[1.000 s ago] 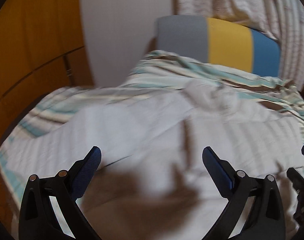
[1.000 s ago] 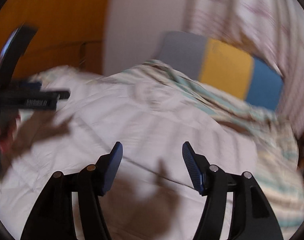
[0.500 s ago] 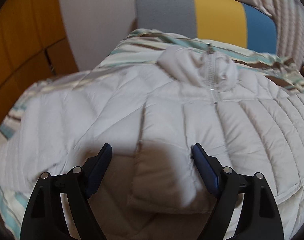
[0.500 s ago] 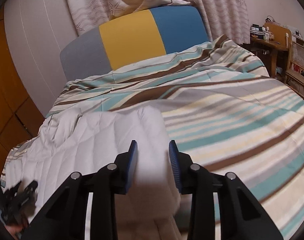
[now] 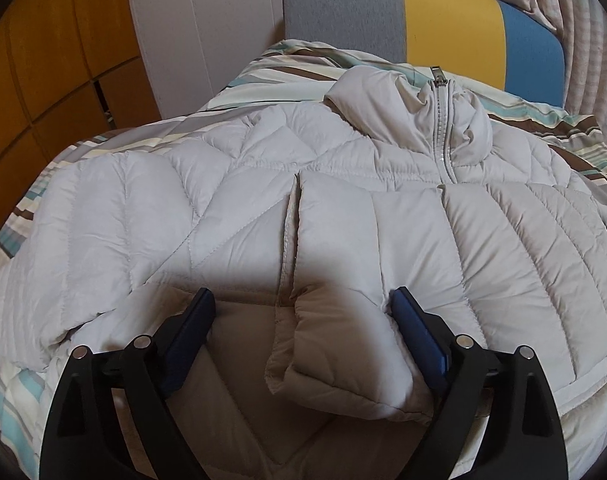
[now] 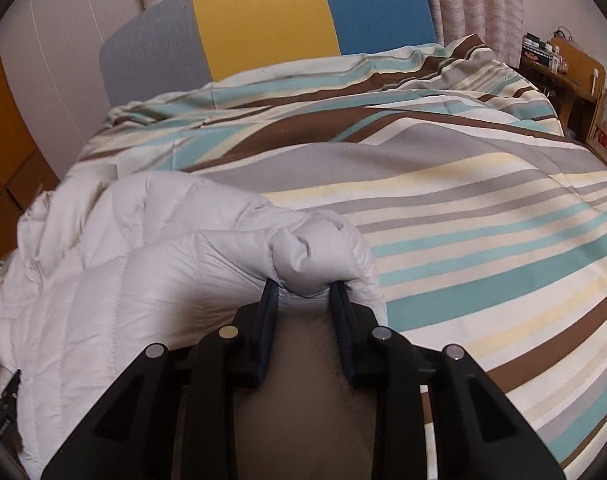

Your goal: Fold large clothes

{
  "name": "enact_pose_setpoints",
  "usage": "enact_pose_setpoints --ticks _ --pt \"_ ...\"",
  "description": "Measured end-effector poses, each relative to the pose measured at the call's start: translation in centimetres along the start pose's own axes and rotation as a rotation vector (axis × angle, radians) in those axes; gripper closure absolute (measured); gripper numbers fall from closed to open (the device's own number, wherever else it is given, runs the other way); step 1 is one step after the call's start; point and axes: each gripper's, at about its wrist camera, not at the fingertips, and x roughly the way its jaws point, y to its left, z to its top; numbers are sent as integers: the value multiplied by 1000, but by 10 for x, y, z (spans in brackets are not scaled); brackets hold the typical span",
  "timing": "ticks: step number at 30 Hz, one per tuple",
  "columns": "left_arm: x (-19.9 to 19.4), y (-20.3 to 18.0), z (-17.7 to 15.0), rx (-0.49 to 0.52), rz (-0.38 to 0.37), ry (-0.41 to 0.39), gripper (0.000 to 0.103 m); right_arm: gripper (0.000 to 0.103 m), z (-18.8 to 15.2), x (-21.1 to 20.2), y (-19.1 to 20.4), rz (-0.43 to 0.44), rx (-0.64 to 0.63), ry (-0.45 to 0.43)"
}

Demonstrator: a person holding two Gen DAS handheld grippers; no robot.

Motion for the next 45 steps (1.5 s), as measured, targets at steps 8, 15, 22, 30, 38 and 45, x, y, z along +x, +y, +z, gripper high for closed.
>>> enact_pose_setpoints --ticks 8,15,22,30,38,45 --pt "2 0 1 0 6 0 12 76 -1 2 7 -43 -35 -13" --pt "1 -1 1 -1 11 3 12 73 -9 -54 2 32 -14 -90" --pt "0 -1 0 -1 16 2 11 72 -36 -73 4 83 6 -66" --pt "0 -1 0 -2 17 3 10 72 -50 -47 13 7 -61 -40" --pt "0 2 0 -11 6 12 8 71 -53 -44 12 -1 -60 -48" --pt "-12 12 1 -23 -17 50 3 71 -53 -45 15 -18 -70 -51"
